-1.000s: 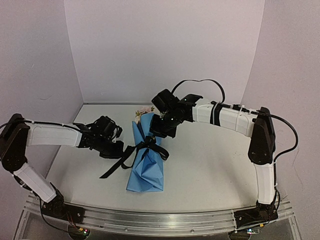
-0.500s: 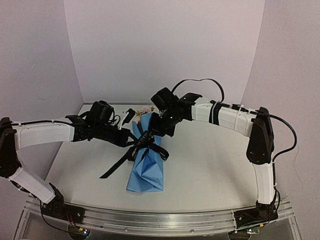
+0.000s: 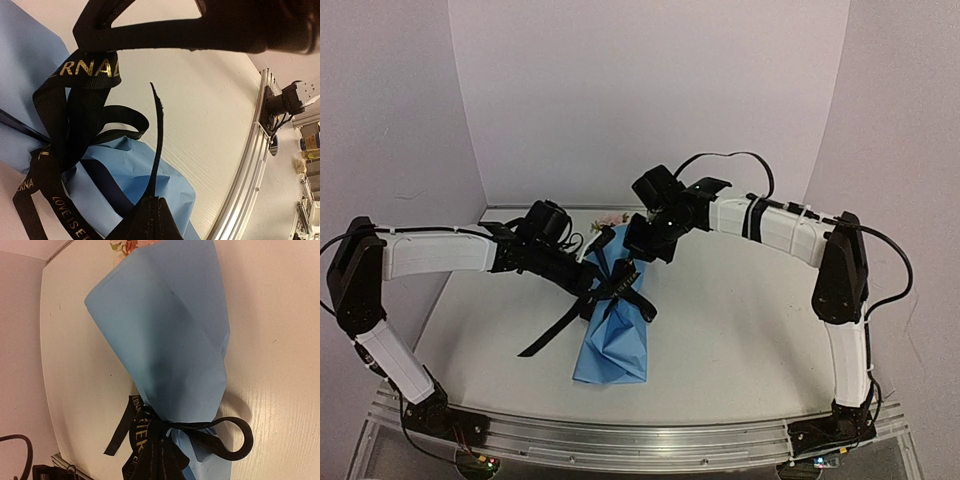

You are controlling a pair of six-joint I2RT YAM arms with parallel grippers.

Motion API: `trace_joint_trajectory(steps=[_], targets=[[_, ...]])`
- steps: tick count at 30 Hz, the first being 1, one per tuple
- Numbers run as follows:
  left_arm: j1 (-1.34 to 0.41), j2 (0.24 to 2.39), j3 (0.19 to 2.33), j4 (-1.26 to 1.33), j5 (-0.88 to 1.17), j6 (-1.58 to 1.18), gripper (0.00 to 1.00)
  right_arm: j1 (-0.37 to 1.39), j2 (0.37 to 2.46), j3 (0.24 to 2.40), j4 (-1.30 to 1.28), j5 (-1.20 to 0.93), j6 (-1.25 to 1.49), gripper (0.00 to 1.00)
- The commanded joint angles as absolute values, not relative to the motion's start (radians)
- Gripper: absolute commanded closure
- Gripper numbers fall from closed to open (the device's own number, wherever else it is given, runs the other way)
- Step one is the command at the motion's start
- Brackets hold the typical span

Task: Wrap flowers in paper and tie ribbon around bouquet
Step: Cross the right side of the half-tied ribbon on the folded bouquet.

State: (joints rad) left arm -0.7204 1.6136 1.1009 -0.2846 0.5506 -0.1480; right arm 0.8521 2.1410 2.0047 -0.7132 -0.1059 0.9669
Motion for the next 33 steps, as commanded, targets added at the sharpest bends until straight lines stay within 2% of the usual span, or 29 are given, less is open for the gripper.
trace_joint_trajectory(steps=[1, 9, 16, 23, 33], targets=[[-0.725, 1.661, 1.205, -0.346, 0.557, -0.103, 1.00, 0.849, 2.123, 2.054, -0.715, -0.099, 0.938, 1.00], [-0.728, 1.778, 1.337, -0.442, 0.519, -0.091, 1.00, 0.849, 2.127, 2.059, -0.715, -0.115, 0.916, 1.00], [-0.731, 1.816, 1.362, -0.464, 0.485, -0.102, 0.99, 0.850, 2.126, 2.051, -0.714, -0.115, 0.914, 1.00], [-0.730, 1.785, 1.311, -0.370, 0.449, -0.154, 0.80, 0.850, 2.126, 2.031, -0.713, -0.116, 0.920, 1.00], [-0.723, 1.617, 1.196, -0.208, 0.426, -0.195, 0.68, 0.850, 2.125, 2.020, -0.713, -0.123, 0.909, 1.00]])
